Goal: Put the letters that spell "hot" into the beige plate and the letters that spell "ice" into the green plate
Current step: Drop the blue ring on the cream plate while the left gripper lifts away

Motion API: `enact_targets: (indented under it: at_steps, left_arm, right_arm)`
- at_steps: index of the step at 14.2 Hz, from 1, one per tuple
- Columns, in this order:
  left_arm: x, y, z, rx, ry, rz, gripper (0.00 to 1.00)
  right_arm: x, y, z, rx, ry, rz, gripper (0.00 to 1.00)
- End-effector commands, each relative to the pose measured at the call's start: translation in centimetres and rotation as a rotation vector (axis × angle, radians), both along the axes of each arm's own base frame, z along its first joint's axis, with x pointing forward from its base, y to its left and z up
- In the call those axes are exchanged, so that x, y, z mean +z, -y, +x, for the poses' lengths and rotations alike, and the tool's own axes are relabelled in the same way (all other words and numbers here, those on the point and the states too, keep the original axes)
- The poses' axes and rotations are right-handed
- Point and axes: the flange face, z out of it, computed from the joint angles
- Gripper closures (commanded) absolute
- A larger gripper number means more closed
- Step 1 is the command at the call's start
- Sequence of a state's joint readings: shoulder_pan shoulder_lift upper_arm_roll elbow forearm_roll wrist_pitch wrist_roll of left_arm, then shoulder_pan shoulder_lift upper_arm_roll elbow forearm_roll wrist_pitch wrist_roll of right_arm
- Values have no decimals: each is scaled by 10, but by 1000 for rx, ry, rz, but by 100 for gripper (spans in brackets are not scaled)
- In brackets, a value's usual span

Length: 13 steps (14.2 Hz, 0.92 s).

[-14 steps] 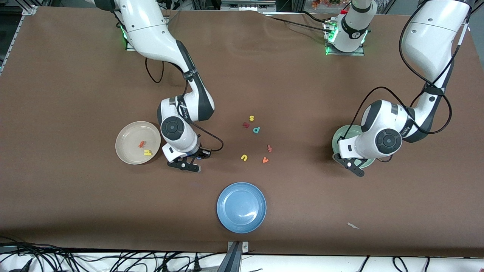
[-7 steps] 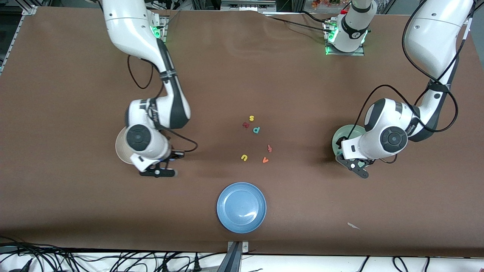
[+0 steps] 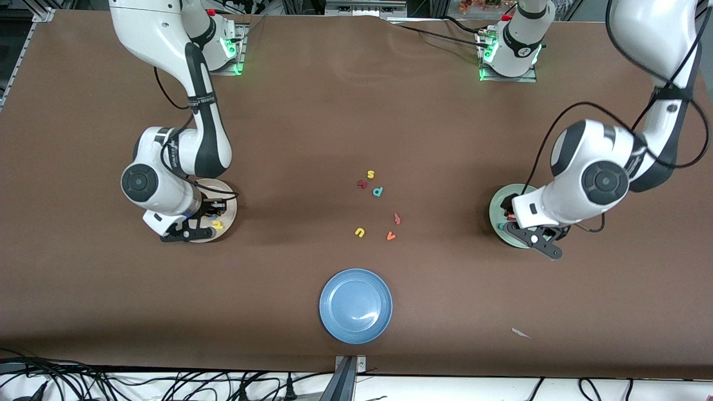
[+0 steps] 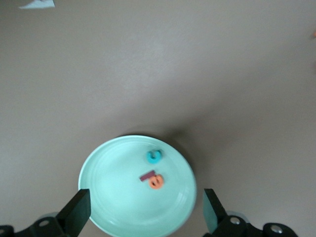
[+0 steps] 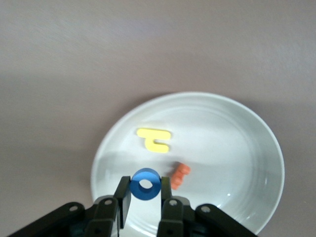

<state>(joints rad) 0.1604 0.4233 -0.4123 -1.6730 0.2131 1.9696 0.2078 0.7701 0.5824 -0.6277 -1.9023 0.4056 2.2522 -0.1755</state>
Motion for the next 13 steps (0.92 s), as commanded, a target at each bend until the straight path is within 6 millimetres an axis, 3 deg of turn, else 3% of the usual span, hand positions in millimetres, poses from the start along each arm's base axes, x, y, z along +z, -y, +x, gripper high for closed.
enact_targets:
  at_steps: [1, 3, 4, 6, 7, 10, 13]
  left_arm:
    - [58, 31, -32, 88, 8, 19, 0]
    - [87, 64, -57, 89, 10, 65, 0]
    - [104, 67, -61, 117, 41, 74, 0]
    - [153, 39, -68, 210, 117, 65, 0]
    - [168, 38, -73, 224, 140, 59, 0]
    - [199, 4, -65, 313, 131, 8, 0]
    - [209, -3, -64, 349, 113, -39, 0]
  right_arm:
    - [4, 2, -18, -18, 18, 40, 0]
    - [18, -5, -11, -41, 23, 53, 0]
    - [23, -9, -9, -53, 6, 59, 0]
    - [40, -18, 1, -39, -2, 70, 0]
    - [47, -22, 4, -36, -4, 77, 0]
    - [59, -34, 9, -17, 10, 85, 0]
    - [82, -48, 13, 1, -26, 100, 0]
